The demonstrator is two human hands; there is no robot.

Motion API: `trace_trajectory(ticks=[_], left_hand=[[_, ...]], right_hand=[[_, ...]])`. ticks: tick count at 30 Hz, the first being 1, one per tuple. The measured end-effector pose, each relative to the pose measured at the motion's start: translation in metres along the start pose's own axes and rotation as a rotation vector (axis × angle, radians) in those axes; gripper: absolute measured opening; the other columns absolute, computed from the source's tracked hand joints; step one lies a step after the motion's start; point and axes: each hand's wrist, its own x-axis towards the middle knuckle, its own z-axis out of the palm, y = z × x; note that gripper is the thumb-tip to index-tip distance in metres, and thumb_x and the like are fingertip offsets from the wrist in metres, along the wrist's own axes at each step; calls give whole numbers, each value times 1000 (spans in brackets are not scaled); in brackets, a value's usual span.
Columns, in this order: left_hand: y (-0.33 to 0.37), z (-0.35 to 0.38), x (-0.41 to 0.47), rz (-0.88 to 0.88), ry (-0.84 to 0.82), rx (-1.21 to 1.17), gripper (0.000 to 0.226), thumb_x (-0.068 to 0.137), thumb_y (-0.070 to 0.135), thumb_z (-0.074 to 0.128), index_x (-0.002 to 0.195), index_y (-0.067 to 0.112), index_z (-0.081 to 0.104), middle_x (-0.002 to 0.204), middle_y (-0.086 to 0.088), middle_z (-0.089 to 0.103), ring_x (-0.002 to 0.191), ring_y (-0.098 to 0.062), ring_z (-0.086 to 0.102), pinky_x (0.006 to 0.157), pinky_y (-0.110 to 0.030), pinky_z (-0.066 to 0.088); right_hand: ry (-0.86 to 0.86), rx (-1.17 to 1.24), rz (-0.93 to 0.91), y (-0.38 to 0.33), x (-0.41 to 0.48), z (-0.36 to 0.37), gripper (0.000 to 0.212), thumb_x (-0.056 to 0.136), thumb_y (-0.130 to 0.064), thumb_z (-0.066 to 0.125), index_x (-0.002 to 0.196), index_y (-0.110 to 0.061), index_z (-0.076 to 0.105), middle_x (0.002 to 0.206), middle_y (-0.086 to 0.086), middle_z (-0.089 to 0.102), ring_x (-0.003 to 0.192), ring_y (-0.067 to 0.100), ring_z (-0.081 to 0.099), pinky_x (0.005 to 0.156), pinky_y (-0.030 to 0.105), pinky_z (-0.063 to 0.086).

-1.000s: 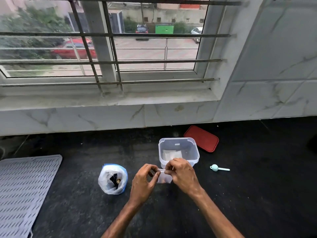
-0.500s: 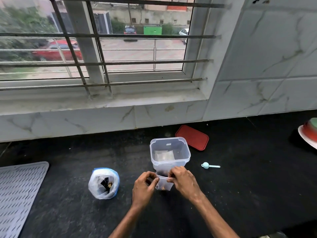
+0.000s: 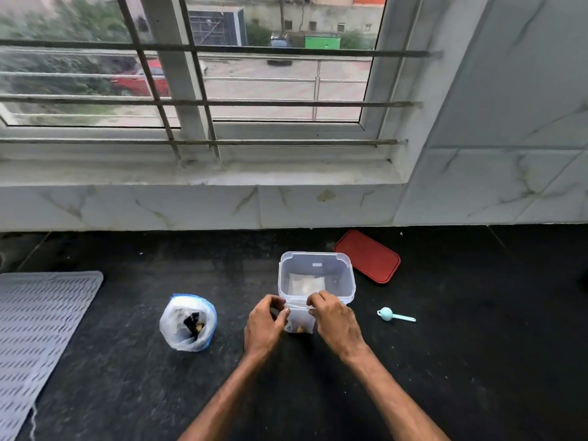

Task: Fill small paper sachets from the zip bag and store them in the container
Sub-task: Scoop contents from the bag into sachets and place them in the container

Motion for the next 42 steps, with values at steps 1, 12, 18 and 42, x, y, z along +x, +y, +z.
trace_trajectory(ticks=[1, 12, 18, 42], left_hand=[[1, 0, 0, -2, 2, 1, 17, 82, 23, 73, 93, 32, 63, 82, 17, 67, 73, -1, 64, 68, -30, 56], [14, -11, -19, -27, 263, -33, 15, 86, 20, 69, 96, 28, 62, 89, 12, 66, 78, 1, 63, 68, -28, 55], [10, -5, -40, -113, 270, 82, 15, 86, 25, 67, 98, 32, 60, 87, 14, 65, 76, -4, 62, 71, -32, 55], [64, 13, -11, -852, -119, -809, 56, 94, 62, 41, 109, 12, 63, 99, -3, 75, 77, -18, 67, 57, -31, 56]], right_hand=[[21, 8, -11, 2, 3, -3, 12, 87, -23, 68, 96, -21, 61, 95, -6, 62, 86, 17, 64, 61, 34, 53], [-334, -31, 356, 55, 96, -4, 29, 90, -12, 55, 116, -4, 64, 119, 16, 65, 112, 31, 62, 88, 34, 51], [-403, -72, 344, 57, 107, 15, 32, 91, -6, 50, 120, -5, 62, 123, 15, 64, 115, 31, 61, 90, 37, 52], [-425, 3, 320, 50, 123, 0, 33, 87, -15, 60, 119, -11, 61, 122, 9, 64, 114, 27, 61, 86, 32, 52]])
